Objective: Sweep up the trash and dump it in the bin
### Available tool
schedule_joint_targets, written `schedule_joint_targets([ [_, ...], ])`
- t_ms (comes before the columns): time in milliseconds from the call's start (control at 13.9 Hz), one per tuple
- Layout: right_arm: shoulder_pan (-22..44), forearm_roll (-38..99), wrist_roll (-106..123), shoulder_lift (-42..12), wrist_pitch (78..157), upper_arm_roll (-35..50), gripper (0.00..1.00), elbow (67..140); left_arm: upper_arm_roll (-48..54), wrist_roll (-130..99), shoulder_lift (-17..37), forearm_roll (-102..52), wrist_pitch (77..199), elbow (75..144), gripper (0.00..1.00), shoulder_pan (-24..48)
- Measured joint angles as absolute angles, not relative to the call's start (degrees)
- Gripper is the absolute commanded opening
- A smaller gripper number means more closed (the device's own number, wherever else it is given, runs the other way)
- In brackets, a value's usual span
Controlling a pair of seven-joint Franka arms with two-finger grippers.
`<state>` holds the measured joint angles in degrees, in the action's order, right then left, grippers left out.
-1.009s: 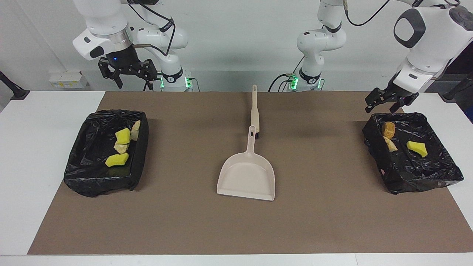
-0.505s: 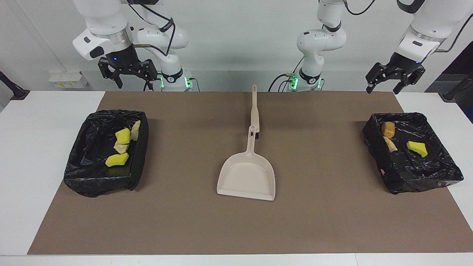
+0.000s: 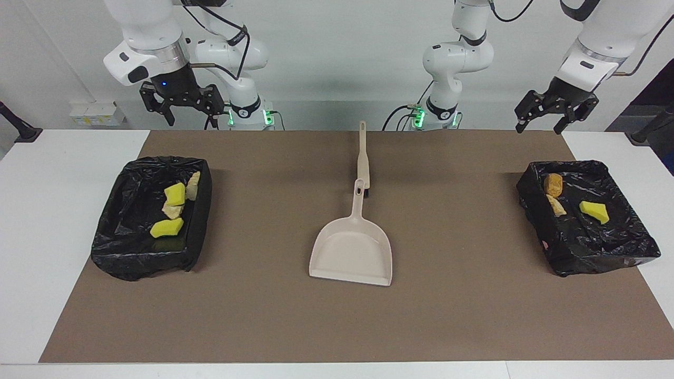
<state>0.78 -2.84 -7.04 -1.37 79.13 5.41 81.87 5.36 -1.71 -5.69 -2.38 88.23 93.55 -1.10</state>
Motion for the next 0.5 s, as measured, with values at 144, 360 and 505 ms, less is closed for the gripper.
schedule_joint_targets([
  [144,0.8,-2.8,-7.0,-1.4,79.1,5.4,1.0,81.9,5.2,-1.7,-5.7,-2.4,88.2,93.6,1.0,-1.1],
  [360,0.8,-2.8,-7.0,-1.4,79.1,5.4,1.0,81.9,5.1,-1.8,-5.7,-2.3,88.2,93.5,1.0,-1.1],
  [505,0.8,-2.8,-7.0,-1.4,79.1,5.4,1.0,81.9,5.1,-2.0,-5.7,-2.3,88.2,93.6,1.0,-1.1],
])
